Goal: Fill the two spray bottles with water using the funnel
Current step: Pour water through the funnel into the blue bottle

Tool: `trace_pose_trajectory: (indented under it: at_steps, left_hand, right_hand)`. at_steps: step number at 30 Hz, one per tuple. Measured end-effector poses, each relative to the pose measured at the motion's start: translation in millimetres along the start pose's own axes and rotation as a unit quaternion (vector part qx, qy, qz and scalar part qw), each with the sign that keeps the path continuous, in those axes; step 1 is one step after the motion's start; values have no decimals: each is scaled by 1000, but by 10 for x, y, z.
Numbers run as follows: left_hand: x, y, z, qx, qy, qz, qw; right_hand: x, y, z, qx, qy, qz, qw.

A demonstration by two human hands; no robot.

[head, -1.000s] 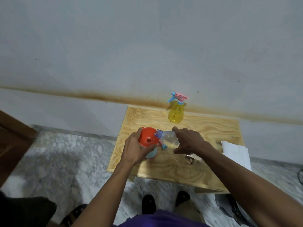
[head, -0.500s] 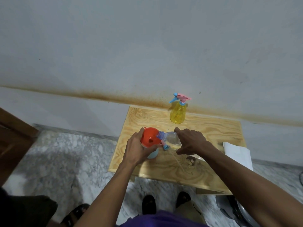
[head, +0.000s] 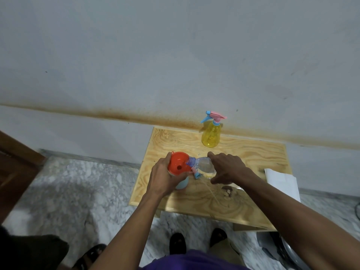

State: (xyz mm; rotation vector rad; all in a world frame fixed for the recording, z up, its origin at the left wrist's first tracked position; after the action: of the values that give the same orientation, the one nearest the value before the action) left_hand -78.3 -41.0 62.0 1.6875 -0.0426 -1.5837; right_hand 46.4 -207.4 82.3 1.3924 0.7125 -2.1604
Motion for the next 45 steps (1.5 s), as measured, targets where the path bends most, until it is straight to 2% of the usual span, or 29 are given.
trace_pose_trajectory:
  at_steps: [17,21,25,30,34,41,45]
  left_hand:
    - [23,-24,-19,7,1,-18,1000]
    - [42,-35,-29,7,-4,-20,1000]
    - [48,-39,-30,14,-5,-21,1000]
    - [59,-50,-34,28,-1,-17,999]
    - [81,-81,-48,30,0,-29,999]
    - [109,-70,-58,28,0,-51,998]
    - [121,-80,-56,27,-5,-55,998]
  right_hand:
    - [7,-48,48,6,-1,-6,1000]
    - [50,-11,71,9,15,-61,998]
    - [186,-3,119,16,39,-163,986]
    - [288,-5,215,47,103,-320,941]
    - [322,173,405,112,203,-416,879]
    - [407,798,763,241,356,-497,754]
    - [471,1097,822,283,371,-495,733]
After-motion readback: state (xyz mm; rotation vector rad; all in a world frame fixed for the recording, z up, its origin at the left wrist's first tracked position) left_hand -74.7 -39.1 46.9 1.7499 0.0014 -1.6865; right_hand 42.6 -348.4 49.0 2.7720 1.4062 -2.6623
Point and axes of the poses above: each hand's wrist, its own z-axis away from the middle knuckle, its own x-axis out of the palm, y = z × x, the point moved 7 cm from there along -z, towards the middle knuckle, and after that the axes turned 14 degrees about -z, right-handed, at the moved point
